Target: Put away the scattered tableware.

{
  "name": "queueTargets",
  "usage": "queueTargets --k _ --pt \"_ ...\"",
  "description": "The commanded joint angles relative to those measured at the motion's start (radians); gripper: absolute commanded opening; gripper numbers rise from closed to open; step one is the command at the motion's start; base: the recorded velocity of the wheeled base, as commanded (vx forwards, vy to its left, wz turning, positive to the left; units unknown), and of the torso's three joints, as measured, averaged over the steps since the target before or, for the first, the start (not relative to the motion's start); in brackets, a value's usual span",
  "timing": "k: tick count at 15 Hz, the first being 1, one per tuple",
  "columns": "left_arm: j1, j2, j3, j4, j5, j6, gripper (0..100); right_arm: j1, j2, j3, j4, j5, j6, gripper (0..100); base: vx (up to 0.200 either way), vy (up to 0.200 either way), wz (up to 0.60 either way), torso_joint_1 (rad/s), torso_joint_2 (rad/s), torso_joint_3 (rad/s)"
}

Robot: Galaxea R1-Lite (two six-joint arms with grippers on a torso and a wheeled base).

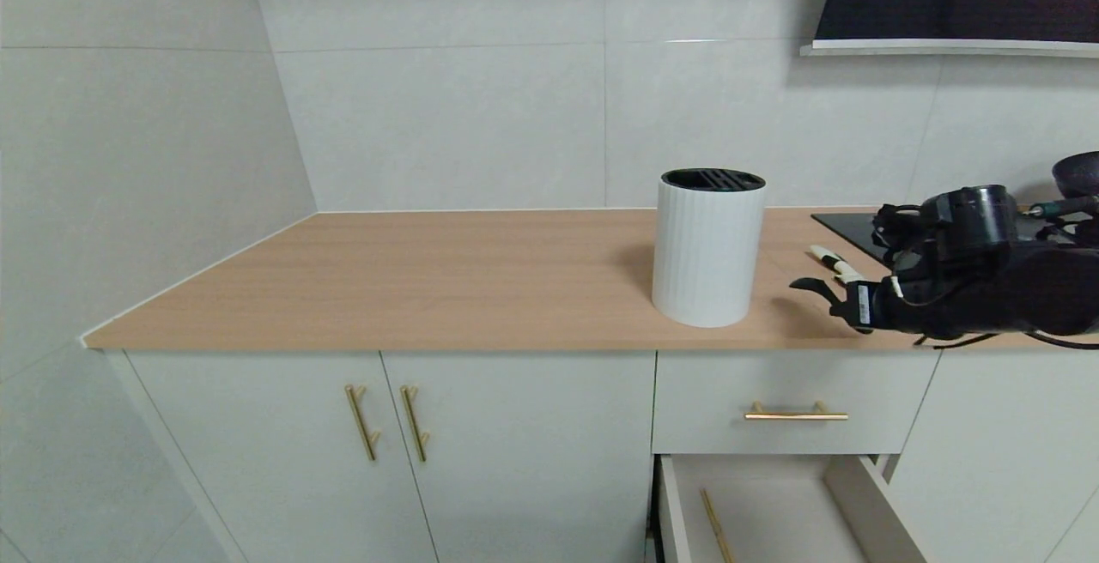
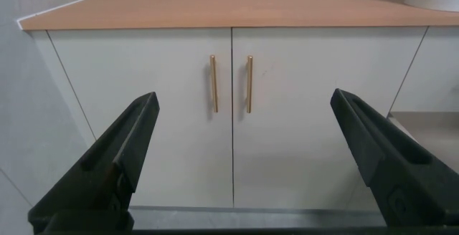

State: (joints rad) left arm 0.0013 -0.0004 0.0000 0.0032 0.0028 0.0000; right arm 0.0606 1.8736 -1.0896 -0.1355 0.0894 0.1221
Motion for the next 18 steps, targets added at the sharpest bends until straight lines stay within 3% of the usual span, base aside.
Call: queueTargets --k 1,3,7,18 --pt "0.0 0.0 0.0 0.0 0.0 0.0 100 0.013 -0.191 0.16 -0.001 -0.011 0.013 0 0.0 0.0 0.0 0.0 0.0 0.0" --pt "0.0 0.0 0.0 0.0 0.0 0.0 100 0.013 -0.307 0.338 -0.024 -0.007 0.013 0 0.0 0.0 0.0 0.0 0.0 0.0" --pt "0.0 0.0 0.0 0.0 0.0 0.0 100 0.015 -0.369 0.461 -0.032 -0.005 0.011 0 0.0 0.0 0.0 0.0 0.0 0.0" --pt "0.0 0.0 0.0 0.0 0.0 0.0 100 0.085 -0.252 0.585 -0.19 -0.019 0.005 0 0.0 0.0 0.0 0.0 0.0 0.0"
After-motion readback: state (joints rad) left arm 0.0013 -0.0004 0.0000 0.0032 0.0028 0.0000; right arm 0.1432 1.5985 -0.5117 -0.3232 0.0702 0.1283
